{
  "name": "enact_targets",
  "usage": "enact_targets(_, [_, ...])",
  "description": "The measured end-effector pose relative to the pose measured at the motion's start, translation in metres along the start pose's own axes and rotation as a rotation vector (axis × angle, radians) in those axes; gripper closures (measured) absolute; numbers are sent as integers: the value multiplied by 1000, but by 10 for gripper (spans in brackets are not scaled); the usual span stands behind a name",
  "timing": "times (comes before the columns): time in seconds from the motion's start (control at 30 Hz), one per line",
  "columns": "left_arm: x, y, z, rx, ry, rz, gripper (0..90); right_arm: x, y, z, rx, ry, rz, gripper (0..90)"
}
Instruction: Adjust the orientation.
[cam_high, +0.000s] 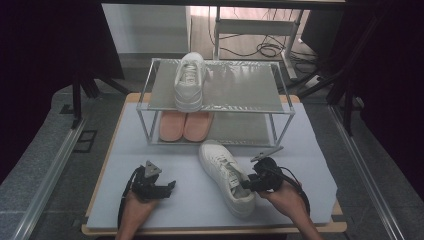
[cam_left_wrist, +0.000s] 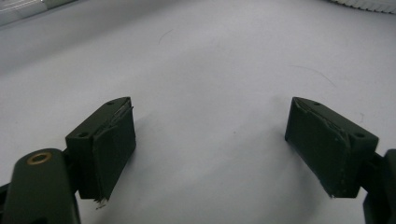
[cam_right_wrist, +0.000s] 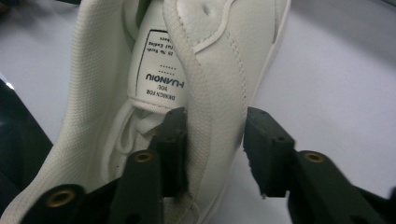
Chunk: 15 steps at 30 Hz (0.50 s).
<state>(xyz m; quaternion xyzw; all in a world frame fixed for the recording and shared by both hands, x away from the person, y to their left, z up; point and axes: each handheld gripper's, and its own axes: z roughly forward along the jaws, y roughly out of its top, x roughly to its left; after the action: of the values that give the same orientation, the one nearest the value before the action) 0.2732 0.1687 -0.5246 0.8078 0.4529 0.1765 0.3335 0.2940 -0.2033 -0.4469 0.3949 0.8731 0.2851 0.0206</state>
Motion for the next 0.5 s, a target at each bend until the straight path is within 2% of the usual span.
enact_targets(0.07, [0,0,0,1,-1,2,163,-1,-1,-1,-1,-3,10,684])
enact_targets(0.23, [0,0,0,4,-1,4,163,-11,-4,-4,-30,47,91,753])
enact_targets(0.37, [0,0,0,3,-1,3,163,-25,-9,-8,-65,89,188,780])
enact_targets(0.5, [0,0,0,3,-1,3,163,-35,-14,-11,-101,154,263,786])
